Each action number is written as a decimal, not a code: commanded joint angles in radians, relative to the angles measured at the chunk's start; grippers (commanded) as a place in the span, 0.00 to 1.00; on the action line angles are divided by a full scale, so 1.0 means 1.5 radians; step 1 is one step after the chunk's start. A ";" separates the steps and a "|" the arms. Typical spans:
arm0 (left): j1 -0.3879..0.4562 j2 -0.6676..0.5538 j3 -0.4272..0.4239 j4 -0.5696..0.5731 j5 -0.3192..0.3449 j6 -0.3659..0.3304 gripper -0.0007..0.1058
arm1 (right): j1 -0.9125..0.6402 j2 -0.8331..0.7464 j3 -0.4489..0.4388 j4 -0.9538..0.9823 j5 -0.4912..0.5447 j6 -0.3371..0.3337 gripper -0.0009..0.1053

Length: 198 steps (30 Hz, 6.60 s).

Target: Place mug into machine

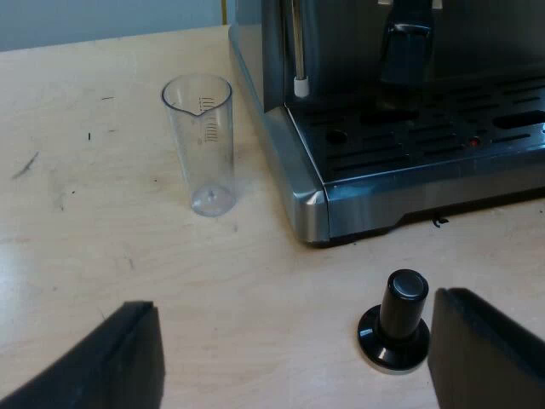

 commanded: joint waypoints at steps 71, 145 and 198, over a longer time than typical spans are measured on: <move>-0.377 0.560 -0.070 -0.550 0.063 -0.076 0.63 | 0.001 0.522 -0.042 -0.354 -0.096 -0.034 0.59; -0.377 0.594 -0.067 -0.529 0.074 -0.062 0.63 | 0.131 1.101 0.047 -1.138 0.103 0.015 0.21; -0.377 0.218 -0.067 -0.170 -0.003 -0.007 0.63 | 0.694 0.396 0.050 -0.509 0.303 0.068 0.01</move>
